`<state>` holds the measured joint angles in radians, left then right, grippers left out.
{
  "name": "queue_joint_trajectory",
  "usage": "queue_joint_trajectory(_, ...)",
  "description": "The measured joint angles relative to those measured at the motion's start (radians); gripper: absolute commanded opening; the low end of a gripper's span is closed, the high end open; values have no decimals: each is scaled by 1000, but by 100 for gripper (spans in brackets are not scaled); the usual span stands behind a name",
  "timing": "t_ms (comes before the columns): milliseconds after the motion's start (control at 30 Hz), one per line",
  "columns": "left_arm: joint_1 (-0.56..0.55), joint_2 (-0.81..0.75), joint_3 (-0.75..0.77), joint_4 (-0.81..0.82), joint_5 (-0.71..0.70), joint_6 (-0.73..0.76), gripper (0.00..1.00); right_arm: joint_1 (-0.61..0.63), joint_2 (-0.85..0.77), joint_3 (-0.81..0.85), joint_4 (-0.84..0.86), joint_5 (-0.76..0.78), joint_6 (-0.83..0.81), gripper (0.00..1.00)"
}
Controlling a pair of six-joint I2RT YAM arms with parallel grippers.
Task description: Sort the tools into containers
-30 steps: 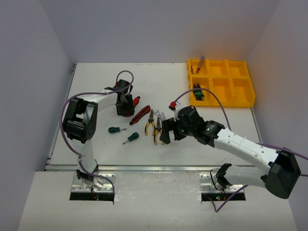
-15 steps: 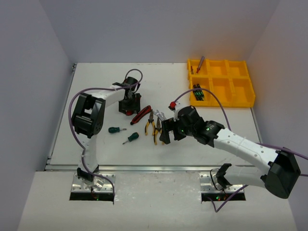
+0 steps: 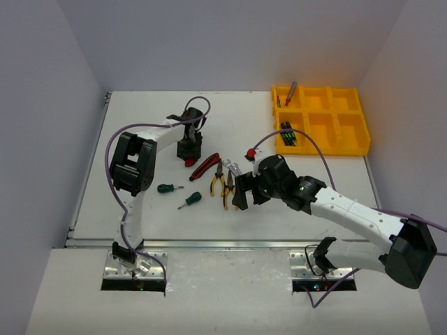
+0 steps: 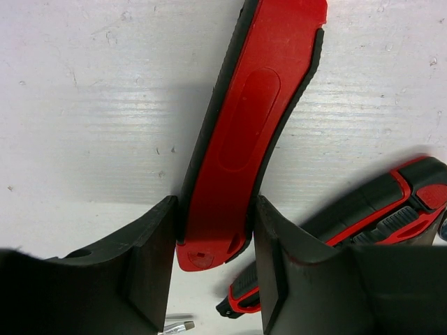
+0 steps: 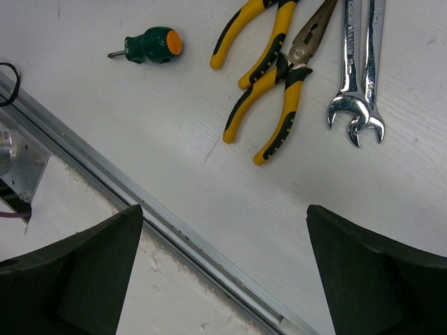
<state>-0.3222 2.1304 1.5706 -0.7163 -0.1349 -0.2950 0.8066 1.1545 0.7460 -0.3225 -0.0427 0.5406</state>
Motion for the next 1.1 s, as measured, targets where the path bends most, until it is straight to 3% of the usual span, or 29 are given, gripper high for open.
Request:
queue_joint_trajectory(200, -2, -82, -96, 70, 12, -28, 0, 0, 0, -1, 21, -13, -8, 99)
queue_joint_trajectory(367, -52, -386, -286, 204, 118, -60, 0, -4, -3, 20, 37, -19, 7, 99)
queue_joint_trajectory(567, -164, -759, -521, 565, 324, -142, 0, -47, 1, 163, 48, -3, 105, 99)
queue_joint_trajectory(767, -213, -876, -694, 751, 429, -235, 0, -86, 27, 300, 121, 40, 187, 94)
queue_joint_trajectory(933, -216, -904, -742, 830, 468, -280, 0, -123, 66, 345, 144, 67, 236, 79)
queue_joint_trajectory(1100, -225, -943, -791, 912, 517, -317, 0, -153, 146, 397, 150, 68, 265, 53)
